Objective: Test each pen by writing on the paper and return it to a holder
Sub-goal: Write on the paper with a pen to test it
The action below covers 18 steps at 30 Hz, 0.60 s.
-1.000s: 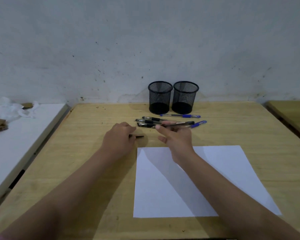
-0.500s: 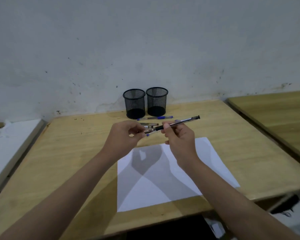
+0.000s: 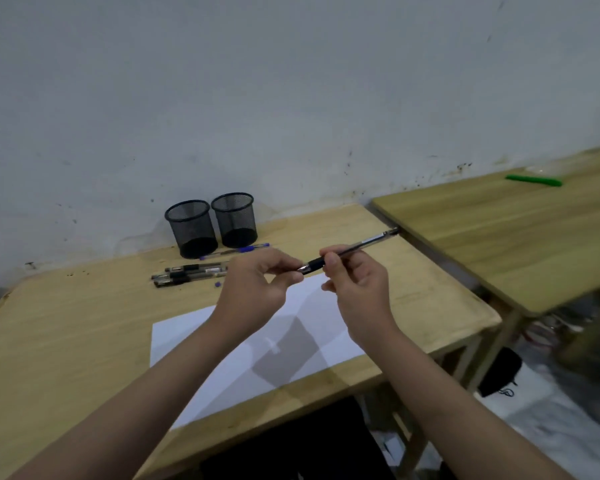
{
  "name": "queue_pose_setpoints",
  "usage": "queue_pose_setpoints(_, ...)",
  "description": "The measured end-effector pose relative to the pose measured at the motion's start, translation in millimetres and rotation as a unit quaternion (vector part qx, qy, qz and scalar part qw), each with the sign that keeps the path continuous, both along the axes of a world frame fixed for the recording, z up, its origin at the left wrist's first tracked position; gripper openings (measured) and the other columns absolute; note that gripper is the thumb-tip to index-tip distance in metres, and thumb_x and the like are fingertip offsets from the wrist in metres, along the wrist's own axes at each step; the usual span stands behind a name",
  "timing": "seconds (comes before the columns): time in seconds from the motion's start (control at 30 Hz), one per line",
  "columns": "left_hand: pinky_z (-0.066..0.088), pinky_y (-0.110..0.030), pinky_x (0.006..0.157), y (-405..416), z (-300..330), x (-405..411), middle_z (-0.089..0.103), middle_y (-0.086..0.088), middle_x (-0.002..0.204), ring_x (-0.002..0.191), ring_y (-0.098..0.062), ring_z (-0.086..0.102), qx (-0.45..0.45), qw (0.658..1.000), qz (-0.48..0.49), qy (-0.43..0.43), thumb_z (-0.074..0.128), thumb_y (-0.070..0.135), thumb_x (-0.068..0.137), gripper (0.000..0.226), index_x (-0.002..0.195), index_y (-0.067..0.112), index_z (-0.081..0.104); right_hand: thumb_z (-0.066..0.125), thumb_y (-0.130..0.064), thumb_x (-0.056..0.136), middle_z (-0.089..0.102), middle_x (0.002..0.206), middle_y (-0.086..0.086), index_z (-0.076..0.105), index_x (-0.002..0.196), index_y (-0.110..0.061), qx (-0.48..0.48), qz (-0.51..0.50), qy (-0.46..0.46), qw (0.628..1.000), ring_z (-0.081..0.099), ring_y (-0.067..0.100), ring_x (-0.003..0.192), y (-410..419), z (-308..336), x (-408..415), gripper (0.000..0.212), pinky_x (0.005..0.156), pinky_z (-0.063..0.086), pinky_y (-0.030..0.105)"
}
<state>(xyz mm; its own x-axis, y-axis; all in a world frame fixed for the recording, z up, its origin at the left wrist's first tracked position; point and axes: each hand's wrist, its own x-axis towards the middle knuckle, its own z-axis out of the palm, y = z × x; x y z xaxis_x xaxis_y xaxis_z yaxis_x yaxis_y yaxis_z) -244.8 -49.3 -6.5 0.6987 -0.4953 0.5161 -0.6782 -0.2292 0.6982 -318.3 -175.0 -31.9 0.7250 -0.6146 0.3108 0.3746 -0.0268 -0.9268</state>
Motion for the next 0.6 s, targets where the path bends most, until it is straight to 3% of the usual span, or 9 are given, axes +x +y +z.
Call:
queue_pose_setpoints(0.1,0.046,-0.010,0.066,-32.9,0.6,-14.3,0.069,0.000,0.074,0.071,-0.009,0.062,0.019,0.998,-0.035,-0.040,0.072,0.001,0.072,0.012,0.082,0.009,0.074,0.059,-0.016,0.092,0.063,0.064,-0.008,0.068,0.081,-0.020,0.036,-0.028,0.017,0.999,0.058,0.007,0.066,-27.2,-4.9,-21.9,0.015,0.060,0.049,0.029)
queue_pose_setpoints(0.2,0.049,-0.016,0.068,-82.9,-2.7,-31.6,0.069,-0.001,0.076,0.071,-0.008,0.063,0.053,0.994,-0.082,-0.053,0.071,0.004,0.075,0.011,0.084,0.010,0.074,0.060,-0.032,0.089,0.059,0.052,-0.009,0.067,0.068,-0.016,0.019,-0.144,0.090,0.985,0.055,0.003,0.053,-63.7,-15.6,-54.0,0.028,0.055,0.049,0.027)
queue_pose_setpoints(0.27,0.051,-0.020,0.069,-113.4,-6.7,-43.5,0.069,0.000,0.078,0.073,-0.009,0.062,0.077,0.990,-0.110,-0.047,0.071,0.007,0.076,0.011,0.084,0.013,0.073,0.067,-0.034,0.084,0.052,0.045,-0.011,0.059,0.058,-0.016,-0.085,-0.252,0.079,0.961,0.048,0.004,0.046,-84.6,-21.5,-82.8,0.032,0.051,0.040,0.019)
queue_pose_setpoints(0.33,0.048,-0.019,0.068,-138.0,-10.2,-54.7,0.069,0.000,0.079,0.073,-0.010,0.060,0.097,0.985,-0.136,-0.046,0.070,0.009,0.077,0.010,0.085,0.014,0.072,0.075,-0.028,0.078,0.048,0.050,-0.012,0.056,0.062,-0.018,-0.245,-0.328,0.037,0.912,0.044,0.005,0.049,-103.1,-23.9,-113.2,0.027,0.050,0.033,0.014)
queue_pose_setpoints(0.43,0.041,-0.014,0.064,-167.0,-12.7,-74.2,0.068,0.000,0.080,0.072,-0.009,0.057,0.119,0.973,-0.190,-0.058,0.069,0.010,0.078,0.008,0.085,0.013,0.072,0.077,-0.029,0.074,0.058,0.076,-0.004,0.066,0.084,-0.015,-0.460,-0.337,0.102,0.815,0.052,0.014,0.071,-134.1,-28.3,-145.3,0.021,0.063,0.041,0.025)
queue_pose_setpoints(0.5,0.041,-0.014,0.063,-183.0,-14.0,-89.2,0.067,0.001,0.080,0.072,-0.009,0.056,0.132,0.963,-0.226,-0.066,0.068,0.012,0.079,0.007,0.085,0.012,0.071,0.071,-0.032,0.073,0.067,0.088,-0.003,0.068,0.094,-0.020,-0.513,-0.310,0.177,0.780,0.057,0.020,0.082,-155.5,-32.8,-160.9,0.024,0.070,0.046,0.040)
queue_pose_setpoints(0.6,0.040,-0.006,0.064,-202.4,-22.4,-106.4,0.067,0.003,0.081,0.072,-0.003,0.056,0.126,0.953,-0.269,-0.065,0.069,0.013,0.078,0.007,0.085,0.014,0.070,0.072,-0.022,0.073,0.072,0.082,-0.002,0.072,0.092,-0.021,-0.520,-0.285,0.211,0.777,0.062,0.025,0.074,-176.8,-42.9,-181.5,0.018,0.065,0.049,0.046)
